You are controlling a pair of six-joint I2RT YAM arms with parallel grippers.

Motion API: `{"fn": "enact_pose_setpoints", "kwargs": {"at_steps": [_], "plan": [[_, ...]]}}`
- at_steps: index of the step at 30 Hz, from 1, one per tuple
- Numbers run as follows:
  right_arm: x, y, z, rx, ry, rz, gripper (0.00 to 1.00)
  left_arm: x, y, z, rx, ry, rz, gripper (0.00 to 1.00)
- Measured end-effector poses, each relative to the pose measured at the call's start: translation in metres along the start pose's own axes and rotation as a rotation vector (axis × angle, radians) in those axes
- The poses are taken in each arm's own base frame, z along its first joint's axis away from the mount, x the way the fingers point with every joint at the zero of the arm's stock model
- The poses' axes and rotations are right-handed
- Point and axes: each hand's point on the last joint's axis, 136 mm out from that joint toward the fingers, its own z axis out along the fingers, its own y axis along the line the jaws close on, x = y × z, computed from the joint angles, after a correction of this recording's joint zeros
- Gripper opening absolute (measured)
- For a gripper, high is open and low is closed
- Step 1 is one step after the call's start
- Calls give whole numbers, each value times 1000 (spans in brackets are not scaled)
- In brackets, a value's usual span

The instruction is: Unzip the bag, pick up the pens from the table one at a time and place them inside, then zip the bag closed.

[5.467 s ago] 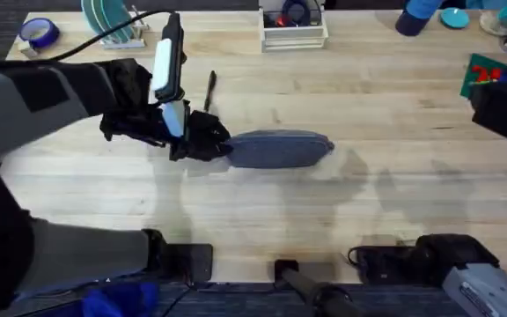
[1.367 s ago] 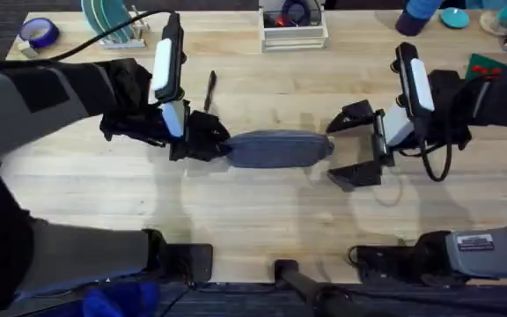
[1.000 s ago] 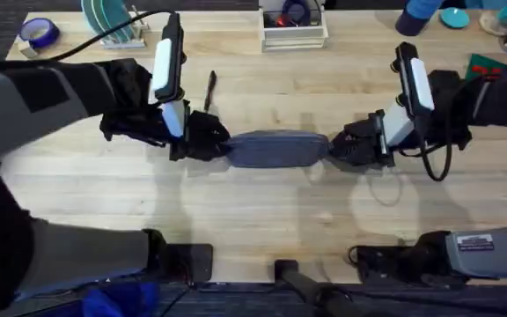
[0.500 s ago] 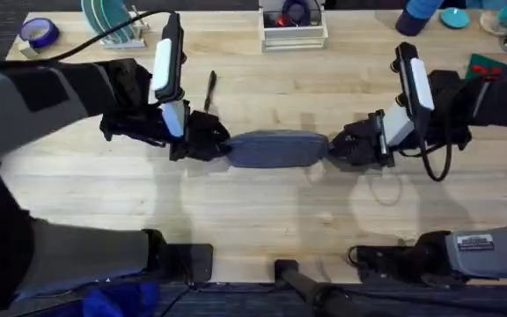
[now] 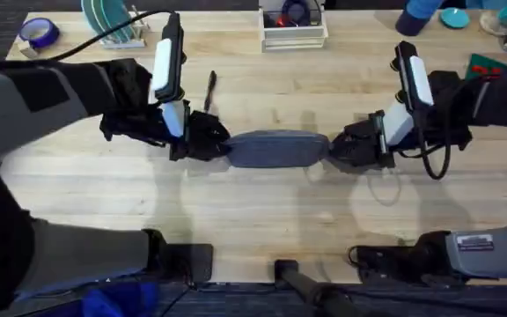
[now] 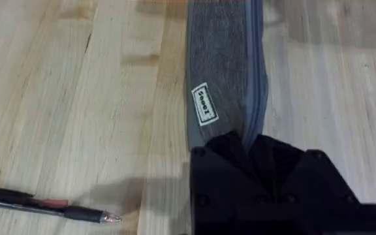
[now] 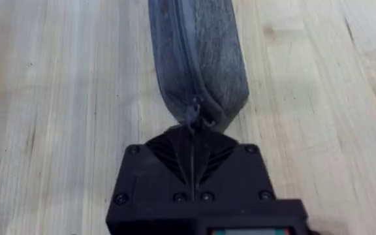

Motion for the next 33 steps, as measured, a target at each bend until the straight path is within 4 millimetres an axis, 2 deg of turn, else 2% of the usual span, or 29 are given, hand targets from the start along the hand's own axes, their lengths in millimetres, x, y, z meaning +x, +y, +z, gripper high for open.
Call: {"fn": "enact_pose_setpoints", "kwargs": {"at_steps": [9, 19, 33], "plan": [[-5, 1, -3, 4, -17, 16, 30, 0, 0, 0, 0, 0, 0, 42], [-22, -1, -23, 73, -31, -24, 30, 0, 0, 0, 0, 0, 0, 42], [-42, 0, -29, 91, -111, -58, 29, 0, 0, 0, 0, 0, 1, 42]]}}
